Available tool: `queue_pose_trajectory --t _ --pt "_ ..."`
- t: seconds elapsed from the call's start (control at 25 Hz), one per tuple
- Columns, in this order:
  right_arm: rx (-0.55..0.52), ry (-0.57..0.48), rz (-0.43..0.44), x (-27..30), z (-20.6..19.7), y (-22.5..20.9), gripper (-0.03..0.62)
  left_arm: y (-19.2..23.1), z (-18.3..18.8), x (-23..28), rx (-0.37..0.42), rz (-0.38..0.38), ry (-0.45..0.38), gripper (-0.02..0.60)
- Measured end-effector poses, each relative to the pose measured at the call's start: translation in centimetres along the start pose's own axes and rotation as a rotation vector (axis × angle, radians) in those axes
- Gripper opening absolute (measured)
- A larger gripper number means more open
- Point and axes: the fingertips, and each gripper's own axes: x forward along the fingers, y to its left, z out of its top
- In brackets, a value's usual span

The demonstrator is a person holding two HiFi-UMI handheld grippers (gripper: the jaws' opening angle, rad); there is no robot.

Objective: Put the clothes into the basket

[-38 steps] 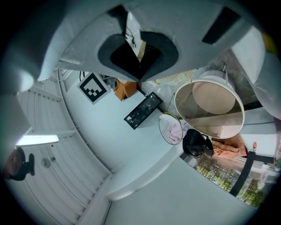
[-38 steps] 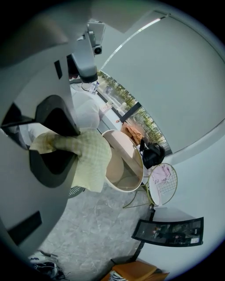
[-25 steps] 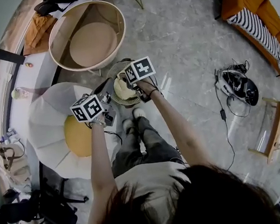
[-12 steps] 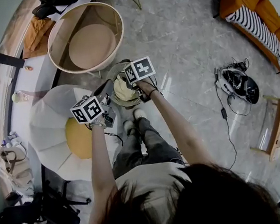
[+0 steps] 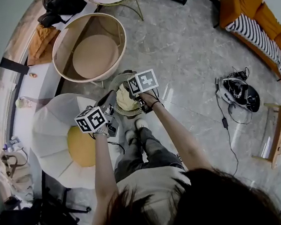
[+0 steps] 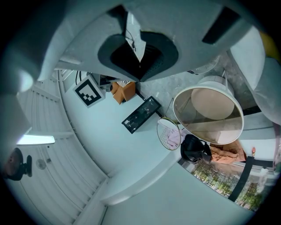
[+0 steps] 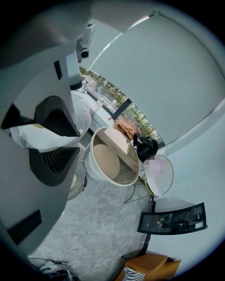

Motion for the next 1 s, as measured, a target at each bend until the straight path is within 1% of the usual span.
queue_pose_trajectory --t 0.12,0.32,0.52,0.72,1.0 --pt "0.012 -0.047 0.016 -0.7 0.5 0.9 0.052 -0.5 0.3 -0.3 0.005 -0.008 -0.014 0.011" --pt "0.021 -0.142 0.069 -2.2 1.6 2.6 0.034 -1.3 1.0 -1.0 0.029 -0.017 -0.036 0.011" --pt "-0.024 -0.203 0.098 -3.6 2.6 4.5 0.028 -2.3 1.7 -1.9 0.074 -0.037 -0.044 0.011" --pt "-0.041 -0.269 0.145 -5.0 3.7 6.2 0.026 -3.1 2.4 -2.4 0.121 -0.052 -0.057 0.011" --pt "-0.127 -0.356 0.204 -7.3 4.9 8.5 0.023 -4.3 3.4 -3.2 0.207 -0.048 -0.069 0.011"
